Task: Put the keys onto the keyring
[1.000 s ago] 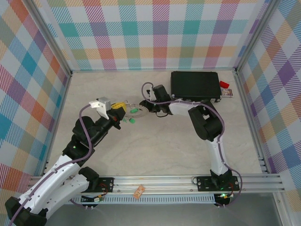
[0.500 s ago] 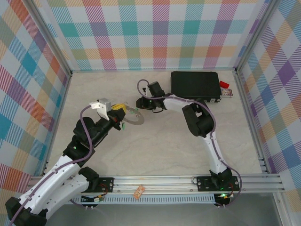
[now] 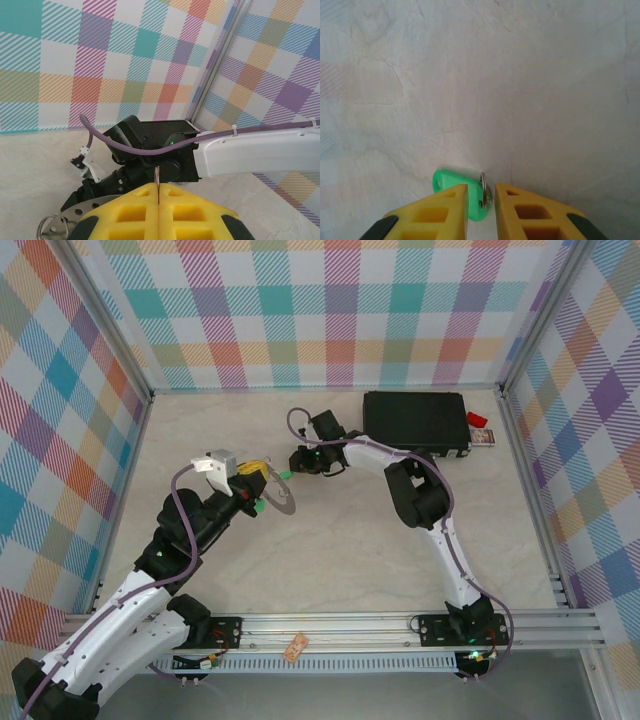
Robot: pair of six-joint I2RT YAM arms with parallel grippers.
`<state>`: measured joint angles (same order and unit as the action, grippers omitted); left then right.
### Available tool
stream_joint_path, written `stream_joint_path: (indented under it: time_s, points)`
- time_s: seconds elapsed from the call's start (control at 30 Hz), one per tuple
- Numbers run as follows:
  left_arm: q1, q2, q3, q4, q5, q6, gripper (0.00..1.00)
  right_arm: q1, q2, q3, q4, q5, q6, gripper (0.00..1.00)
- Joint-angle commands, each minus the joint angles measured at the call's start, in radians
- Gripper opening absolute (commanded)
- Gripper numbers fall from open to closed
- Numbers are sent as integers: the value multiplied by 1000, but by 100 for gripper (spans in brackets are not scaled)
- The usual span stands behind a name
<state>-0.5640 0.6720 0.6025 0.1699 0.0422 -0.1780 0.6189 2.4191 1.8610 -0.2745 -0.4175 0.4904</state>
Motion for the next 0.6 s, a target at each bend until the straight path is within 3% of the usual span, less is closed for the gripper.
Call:
stream_joint_path:
  time_s: [0.0,0.2,0.27,0.57]
  points:
    - [12,-12,0,49,-2,6,0,8,24,38,-52,-24,-22,21]
    - [10,-16,0,43,1,7,0,8,24,51,-69,-20,-30,10]
    - [10,-20,0,42,0,6,0,8,3,28,-52,-20,-34,0]
    - [12,-25,0,41,13,5,0,7,-253,-312,75,28,-35,0]
